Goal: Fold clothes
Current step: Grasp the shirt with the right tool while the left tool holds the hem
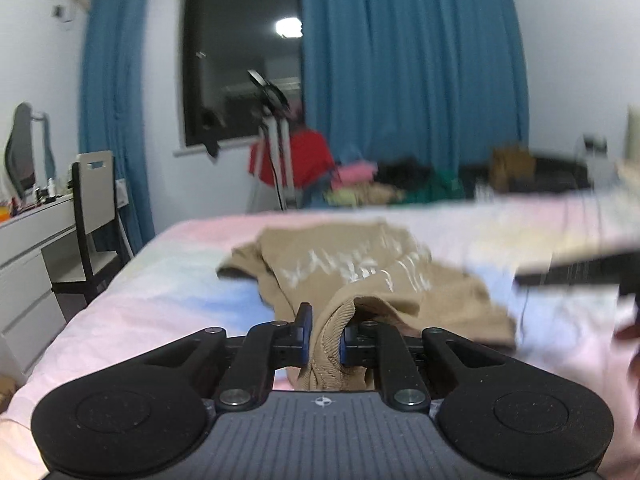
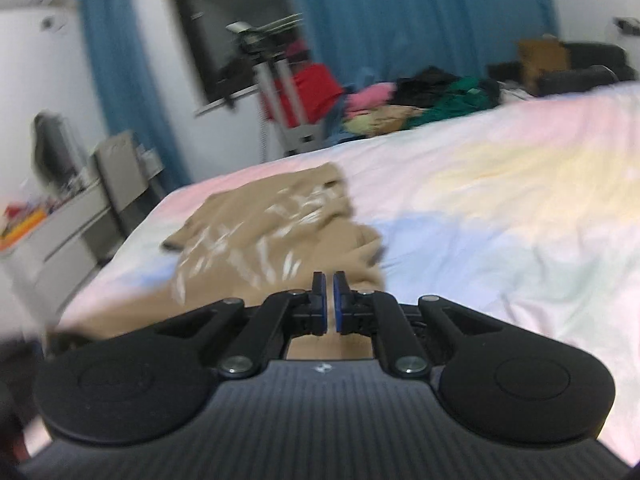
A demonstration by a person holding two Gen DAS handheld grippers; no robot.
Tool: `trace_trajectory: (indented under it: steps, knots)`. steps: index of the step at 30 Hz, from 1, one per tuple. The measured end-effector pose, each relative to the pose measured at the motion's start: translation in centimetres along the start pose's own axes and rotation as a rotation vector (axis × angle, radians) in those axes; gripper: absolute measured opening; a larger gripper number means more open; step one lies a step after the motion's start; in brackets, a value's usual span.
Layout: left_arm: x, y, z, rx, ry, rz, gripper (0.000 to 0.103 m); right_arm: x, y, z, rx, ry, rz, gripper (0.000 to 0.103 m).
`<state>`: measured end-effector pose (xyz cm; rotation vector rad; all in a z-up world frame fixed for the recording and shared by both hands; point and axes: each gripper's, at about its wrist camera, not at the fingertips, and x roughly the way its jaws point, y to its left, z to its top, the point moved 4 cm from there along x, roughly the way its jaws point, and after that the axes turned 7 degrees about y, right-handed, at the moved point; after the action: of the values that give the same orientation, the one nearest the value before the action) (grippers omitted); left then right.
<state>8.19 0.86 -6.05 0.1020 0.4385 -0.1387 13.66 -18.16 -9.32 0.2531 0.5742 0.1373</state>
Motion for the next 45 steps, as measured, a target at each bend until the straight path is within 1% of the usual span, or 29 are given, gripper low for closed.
trace_trajectory:
  steps: [1, 2, 4, 5, 7, 10, 11, 12, 14, 17, 18, 21, 22, 23, 24, 25, 26, 27, 28, 29, 30, 32, 34, 36, 37, 39, 41, 43, 45]
  knots:
    - [-0.4, 0.2, 0.3, -0.017, -0.014, -0.006, 0.013, 0.0, 0.8, -0.4, -0.044, 0.004, 0.004, 0.023]
    - [-0.6, 0.4, 0.5, -0.03, -0.02, -0.01, 0.013, -0.2, 1.5, -0.7, -0.082, -0.006, 0.008, 0.055]
    - [-0.8, 0.6, 0.8, -0.054, -0.024, -0.017, 0.013, -0.8, 2.7, -1.4, -0.15, -0.039, 0.018, 0.086]
    - [-0.9, 0.7, 0.9, -0.063, -0.028, -0.021, 0.013, -1.0, 3.4, -1.6, -0.189, -0.047, 0.023, 0.084]
    - [-1.1, 0.9, 1.1, -0.079, -0.036, -0.029, 0.013, -1.3, 4.7, -2.0, -0.27, -0.056, 0.034, 0.084]
    - [-1.5, 1.3, 1.6, -0.107, -0.06, -0.04, 0.012, -0.6, 6.2, -2.8, -0.372, -0.046, 0.016, 0.084]
    - [-1.8, 1.4, 1.7, -0.116, -0.068, -0.041, 0.012, -0.1, 6.4, -3.0, -0.388, -0.037, -0.002, 0.084]
    - [-2.1, 1.5, 1.8, -0.125, -0.077, -0.041, 0.012, 0.5, 6.0, -3.0, -0.368, -0.029, -0.031, 0.084]
    - [-2.6, 1.7, 1.9, -0.144, -0.091, -0.044, 0.011, 1.5, 4.9, -3.1, -0.299, -0.017, -0.095, 0.084]
    - [-3.3, 2.0, 2.0, -0.167, -0.103, -0.044, 0.01, 2.6, 1.2, -2.3, -0.052, 0.004, -0.141, 0.084]
    - [-3.3, 2.0, 2.0, -0.17, -0.101, -0.049, 0.01, 2.4, -0.2, -2.2, 0.047, -0.015, -0.128, 0.084]
    - [-3.4, 1.8, 1.8, -0.166, -0.09, -0.063, 0.01, 1.0, -4.4, -1.7, 0.333, -0.103, -0.047, 0.085]
    - [-3.4, 1.7, 1.8, -0.163, -0.086, -0.067, 0.01, 0.8, -5.3, -1.5, 0.394, -0.121, -0.013, 0.084]
    - [-3.5, 1.6, 1.7, -0.159, -0.082, -0.071, 0.01, 1.2, -5.6, -1.3, 0.406, -0.112, 0.002, 0.076]
    - [-3.5, 1.5, 1.6, -0.156, -0.079, -0.072, 0.01, 1.8, -5.7, -1.2, 0.4, -0.091, 0.007, 0.073]
    - [-3.5, 1.5, 1.5, -0.154, -0.077, -0.073, 0.01, 2.4, -5.7, -1.1, 0.394, -0.071, 0.013, 0.066]
    - [-3.5, 1.5, 1.4, -0.154, -0.072, -0.074, 0.01, 3.0, -5.6, -1.2, 0.374, -0.045, 0.014, 0.054]
    - [-3.4, 1.5, 1.2, -0.154, -0.063, -0.074, 0.01, 3.7, -5.3, -1.4, 0.346, -0.017, 0.012, 0.045]
    - [-3.3, 1.5, 1.1, -0.155, -0.054, -0.073, 0.01, 4.4, -4.9, -1.5, 0.328, 0.006, 0.021, 0.024]
    - [-3.3, 1.5, 0.9, -0.156, -0.044, -0.073, 0.01, 4.7, -4.6, -1.6, 0.314, 0.015, 0.033, 0.009]
    - [-3.1, 1.5, 0.7, -0.154, -0.034, -0.069, 0.01, 4.4, -4.0, -1.5, 0.292, -0.002, 0.037, 0.006]
    - [-2.8, 1.6, 0.4, -0.161, -0.006, -0.075, 0.011, 3.3, -2.9, -1.0, 0.245, -0.061, 0.04, 0.005]
    - [-2.3, 1.7, 0.0, -0.185, 0.035, -0.111, 0.013, 1.7, -2.3, 0.1, 0.213, -0.139, 0.051, 0.005]
    - [-1.7, 1.5, -0.5, -0.217, 0.079, -0.173, 0.016, -0.1, -1.9, 0.9, 0.21, -0.211, 0.048, 0.005]
    - [-1.3, 1.2, -0.6, -0.212, 0.097, -0.188, 0.016, -1.0, -1.7, 1.3, 0.21, -0.245, 0.045, 0.005]
    - [-0.6, 0.4, -1.0, -0.186, 0.13, -0.204, 0.027, -2.7, -1.4, 2.2, 0.208, -0.313, 0.039, 0.005]
    - [0.2, -0.5, -1.4, -0.146, 0.169, -0.213, 0.038, -3.9, -1.2, 2.6, 0.196, -0.358, 0.026, 0.005]
    - [1.2, -1.7, -2.1, -0.081, 0.221, -0.2, 0.04, -4.5, -1.2, 3.0, 0.185, -0.392, 0.01, 0.005]
    - [2.4, -2.8, -3.2, -0.005, 0.291, -0.149, 0.041, -4.7, -1.3, 3.5, 0.185, -0.415, -0.001, 0.005]
